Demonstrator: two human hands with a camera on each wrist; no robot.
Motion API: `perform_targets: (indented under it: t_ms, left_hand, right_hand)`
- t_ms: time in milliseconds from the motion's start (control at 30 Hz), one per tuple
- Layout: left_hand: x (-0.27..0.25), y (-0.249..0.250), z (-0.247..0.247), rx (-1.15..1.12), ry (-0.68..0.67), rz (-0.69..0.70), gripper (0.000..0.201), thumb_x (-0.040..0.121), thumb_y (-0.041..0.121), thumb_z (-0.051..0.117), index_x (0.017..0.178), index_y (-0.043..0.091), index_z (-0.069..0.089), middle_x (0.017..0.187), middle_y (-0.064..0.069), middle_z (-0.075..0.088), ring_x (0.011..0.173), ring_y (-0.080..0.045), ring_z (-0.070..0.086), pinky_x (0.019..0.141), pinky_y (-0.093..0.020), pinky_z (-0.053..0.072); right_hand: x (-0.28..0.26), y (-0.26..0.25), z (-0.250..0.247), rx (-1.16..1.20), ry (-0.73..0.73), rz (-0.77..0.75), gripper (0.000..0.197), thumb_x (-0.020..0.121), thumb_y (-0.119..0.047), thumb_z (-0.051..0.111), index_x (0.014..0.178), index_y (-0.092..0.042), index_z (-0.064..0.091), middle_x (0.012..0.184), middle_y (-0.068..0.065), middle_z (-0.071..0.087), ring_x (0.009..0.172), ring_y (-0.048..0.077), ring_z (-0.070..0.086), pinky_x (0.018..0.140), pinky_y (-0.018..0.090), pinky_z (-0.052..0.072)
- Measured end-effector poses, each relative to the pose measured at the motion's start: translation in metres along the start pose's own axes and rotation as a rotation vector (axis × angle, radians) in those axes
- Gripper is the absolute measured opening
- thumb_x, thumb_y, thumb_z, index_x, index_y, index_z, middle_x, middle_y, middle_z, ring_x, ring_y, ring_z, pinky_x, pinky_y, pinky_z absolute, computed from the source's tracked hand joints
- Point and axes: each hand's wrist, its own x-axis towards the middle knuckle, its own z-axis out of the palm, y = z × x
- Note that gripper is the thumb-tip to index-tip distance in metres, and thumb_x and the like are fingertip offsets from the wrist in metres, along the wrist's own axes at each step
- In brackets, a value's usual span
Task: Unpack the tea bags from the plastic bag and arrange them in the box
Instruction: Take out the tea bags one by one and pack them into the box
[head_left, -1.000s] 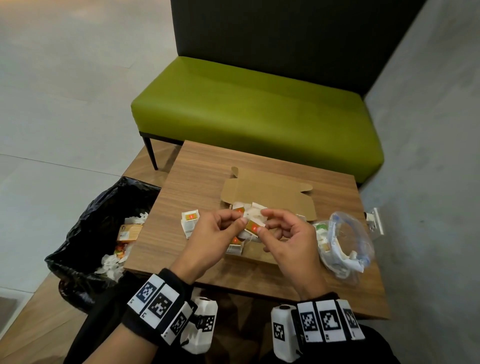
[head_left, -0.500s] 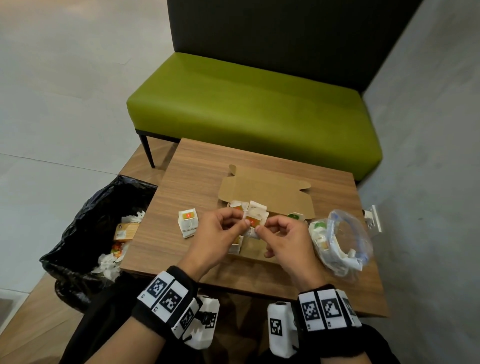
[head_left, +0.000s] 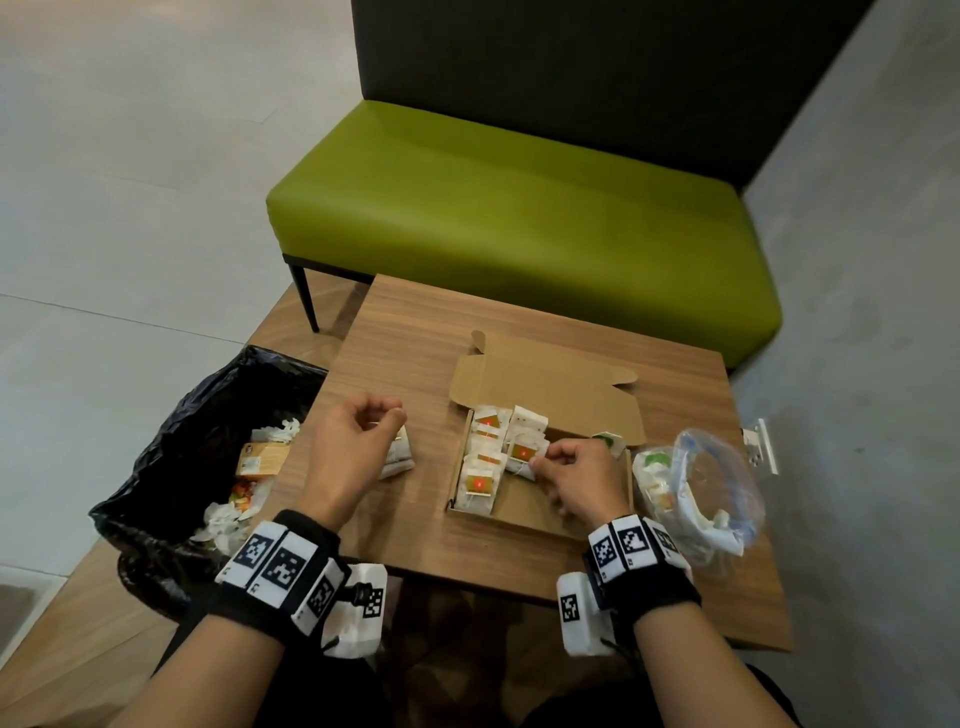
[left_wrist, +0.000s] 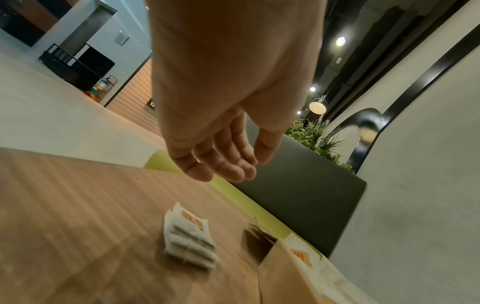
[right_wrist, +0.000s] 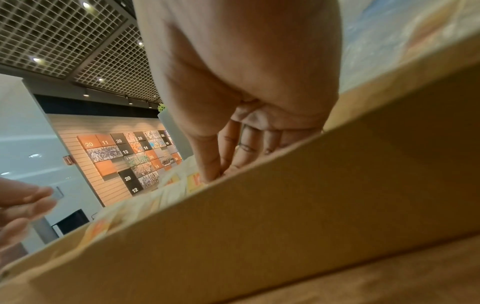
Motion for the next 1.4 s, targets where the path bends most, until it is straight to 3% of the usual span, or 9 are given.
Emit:
perform_targets:
  t_ms: [167,367,467,700,867,1000,1200,1333,1400]
  left_hand:
    - [0.008,-0.021,-0.009,0.132,0.105,-0.033,0.007,0.086,0.011,0.070,0.092,0.012,0.067,0.084,-0.003,0.065,0.079,-0.016,0.062,0.080,-0.038,0.055]
    - [0.016,-0.049,-0.010,0.402,0.071,-0.169,0.037,0.079,0.036,0.077,0.103,0.013,0.060,0.094,-0.002,0.064,0.089,-0.019,0.062,0.080,-0.033,0.049]
    - [0.017,-0.058,-0.005,0.475,0.059,-0.173,0.035,0.076,0.045,0.076,0.094,0.018,0.064,0.087,0.000,0.069,0.083,-0.019,0.066,0.079,-0.040,0.056]
    - [0.012,-0.042,0.007,0.719,0.025,-0.166,0.030,0.085,0.044,0.071,0.086,0.015,0.064,0.087,-0.006,0.067,0.085,-0.026,0.064,0.074,-0.036,0.051]
    - [0.005,-0.036,0.012,0.640,-0.002,-0.215,0.016,0.083,0.035,0.073,0.082,0.024,0.061,0.089,-0.001,0.066,0.088,-0.023,0.063,0.088,-0.046,0.052]
    - [-0.001,-0.036,0.008,0.482,0.032,-0.196,0.013,0.082,0.027,0.072,0.077,0.024,0.060,0.082,0.003,0.067,0.083,-0.022,0.065,0.083,-0.046,0.054]
    - [-0.008,-0.027,0.010,0.134,0.086,-0.065,0.008,0.087,0.016,0.072,0.090,0.019,0.064,0.092,0.001,0.069,0.087,-0.013,0.067,0.078,-0.036,0.057]
    - [-0.013,-0.034,0.017,0.013,0.116,-0.105,0.013,0.085,0.016,0.075,0.088,0.021,0.063,0.089,-0.001,0.071,0.085,-0.018,0.070,0.081,-0.045,0.059]
    - [-0.016,-0.033,0.018,-0.066,0.111,-0.097,0.017,0.085,0.014,0.075,0.094,0.020,0.062,0.092,-0.004,0.072,0.085,-0.016,0.071,0.078,-0.042,0.061]
  right_hand:
    - [0.003,-0.002,0.011,-0.052,0.068,0.051,0.016,0.078,-0.029,0.082,0.073,-0.023,0.068,0.063,-0.005,0.072,0.056,0.016,0.068,0.059,0.038,0.057]
    - [-0.004,-0.007,0.009,0.067,0.073,0.096,0.026,0.075,-0.018,0.086,0.086,-0.016,0.063,0.068,0.001,0.074,0.052,0.015,0.064,0.049,0.029,0.048]
    - [-0.010,-0.006,0.002,0.111,0.083,0.080,0.027,0.077,-0.019,0.084,0.090,-0.016,0.060,0.072,0.005,0.073,0.051,0.014,0.061,0.043,0.026,0.045]
    - [-0.022,-0.002,-0.010,0.155,0.168,0.005,0.021,0.083,-0.027,0.079,0.090,-0.016,0.062,0.076,0.006,0.072,0.053,0.016,0.064,0.042,0.026,0.048]
    - [-0.025,0.000,-0.011,0.163,0.185,-0.016,0.017,0.084,-0.028,0.077,0.086,-0.020,0.062,0.081,0.006,0.072,0.064,0.020,0.068,0.051,0.032,0.056]
    - [-0.028,-0.004,-0.011,0.155,0.224,-0.069,0.016,0.081,-0.032,0.078,0.083,-0.025,0.063,0.079,0.000,0.071,0.073,0.022,0.071,0.064,0.045,0.062]
    - [-0.050,-0.030,0.001,0.237,0.090,-0.153,0.009,0.086,-0.024,0.074,0.086,-0.019,0.066,0.079,0.003,0.072,0.066,0.017,0.070,0.050,0.028,0.056]
    - [-0.057,-0.042,0.032,0.224,-0.081,-0.155,0.011,0.089,-0.025,0.072,0.093,-0.018,0.064,0.082,0.007,0.071,0.058,0.016,0.068,0.047,0.030,0.055]
    - [-0.058,-0.047,0.040,0.276,-0.111,-0.138,0.015,0.089,-0.026,0.072,0.098,-0.017,0.063,0.087,0.009,0.070,0.058,0.014,0.067,0.048,0.031,0.056]
